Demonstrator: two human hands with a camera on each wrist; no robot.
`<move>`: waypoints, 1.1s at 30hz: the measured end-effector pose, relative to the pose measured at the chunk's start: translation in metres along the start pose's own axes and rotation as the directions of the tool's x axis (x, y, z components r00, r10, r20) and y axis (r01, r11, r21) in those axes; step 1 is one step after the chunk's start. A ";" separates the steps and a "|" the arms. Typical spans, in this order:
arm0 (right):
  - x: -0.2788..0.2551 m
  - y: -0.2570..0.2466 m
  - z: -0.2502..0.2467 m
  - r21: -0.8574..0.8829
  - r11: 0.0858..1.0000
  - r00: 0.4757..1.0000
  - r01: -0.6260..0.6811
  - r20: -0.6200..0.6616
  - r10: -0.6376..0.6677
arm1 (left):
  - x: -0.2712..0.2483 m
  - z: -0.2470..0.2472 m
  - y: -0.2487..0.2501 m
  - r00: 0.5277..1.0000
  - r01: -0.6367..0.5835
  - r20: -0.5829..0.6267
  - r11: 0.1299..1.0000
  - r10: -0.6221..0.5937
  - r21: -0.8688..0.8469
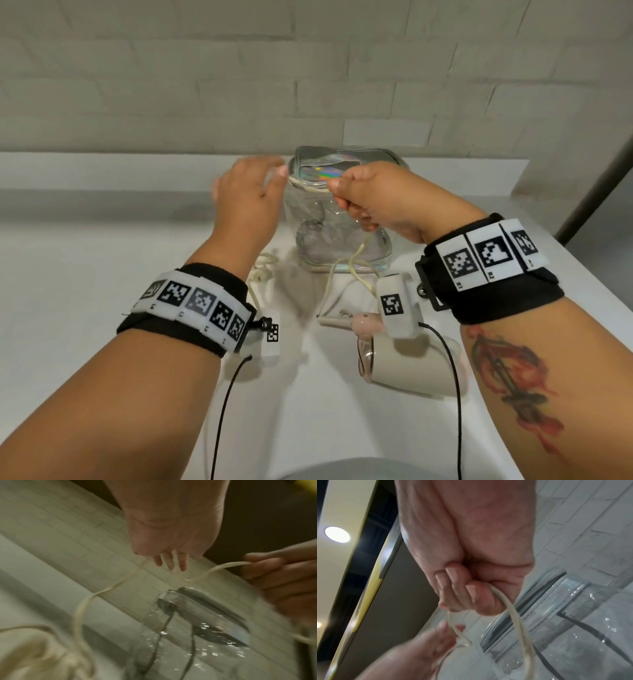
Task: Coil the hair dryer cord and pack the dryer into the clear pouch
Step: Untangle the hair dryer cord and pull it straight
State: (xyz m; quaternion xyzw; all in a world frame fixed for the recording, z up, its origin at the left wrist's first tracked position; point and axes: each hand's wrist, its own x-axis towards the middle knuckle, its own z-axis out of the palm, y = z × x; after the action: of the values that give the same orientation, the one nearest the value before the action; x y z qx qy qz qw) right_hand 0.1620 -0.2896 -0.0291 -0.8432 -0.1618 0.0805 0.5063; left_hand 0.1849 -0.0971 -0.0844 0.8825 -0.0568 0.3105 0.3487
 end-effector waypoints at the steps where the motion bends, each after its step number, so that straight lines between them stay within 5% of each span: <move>1: 0.001 -0.002 0.002 0.014 1.000 1.000 -0.004 -0.009 0.004 | -0.003 0.001 0.013 0.993 -0.118 -0.003 0.992 0.118 0.048; 4: 0.004 -0.009 0.008 0.070 0.998 1.000 -0.007 -0.003 0.007 | -0.014 0.006 0.045 0.956 -0.287 0.052 0.958 0.287 -0.009; 8: -0.001 -0.008 0.005 0.144 0.989 1.000 0.013 0.004 -0.014 | -0.017 0.011 0.044 0.981 -0.138 0.110 0.977 0.157 -0.160; 17: -0.006 0.006 0.004 0.193 0.980 0.999 -0.041 0.038 0.034 | 0.008 0.001 0.012 0.999 0.039 -0.030 0.985 -0.044 -0.169; 22: -0.013 0.012 -0.002 0.147 0.985 0.993 -0.092 0.092 0.079 | 0.016 -0.017 -0.026 0.935 0.299 -0.142 0.937 -0.326 -0.180; 24: -0.015 0.012 -0.003 0.099 0.991 0.994 -0.086 0.069 0.079 | 0.016 -0.019 -0.036 0.930 0.321 -0.122 0.928 -0.347 -0.189; 26: -0.014 0.009 -0.003 0.073 0.994 0.996 -0.084 0.027 0.082 | 0.013 -0.016 -0.028 0.954 0.265 -0.111 0.957 -0.278 -0.113; 29: -0.007 0.003 0.001 0.059 0.993 0.995 -0.099 -0.011 0.100 | 0.005 -0.004 0.003 0.991 0.022 -0.133 0.998 -0.014 0.061; 33: -0.003 -0.005 0.010 0.020 0.993 0.993 -0.115 -0.001 0.115 | -0.013 0.011 0.053 0.946 -0.297 -0.067 0.930 0.317 0.217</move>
State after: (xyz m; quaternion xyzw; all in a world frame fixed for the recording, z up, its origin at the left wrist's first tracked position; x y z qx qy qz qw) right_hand 0.1551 -0.2803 -0.0297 -0.8462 -0.1115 0.1100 0.5093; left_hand 0.1628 -0.1454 -0.0674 0.8769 -0.1443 0.4096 0.2061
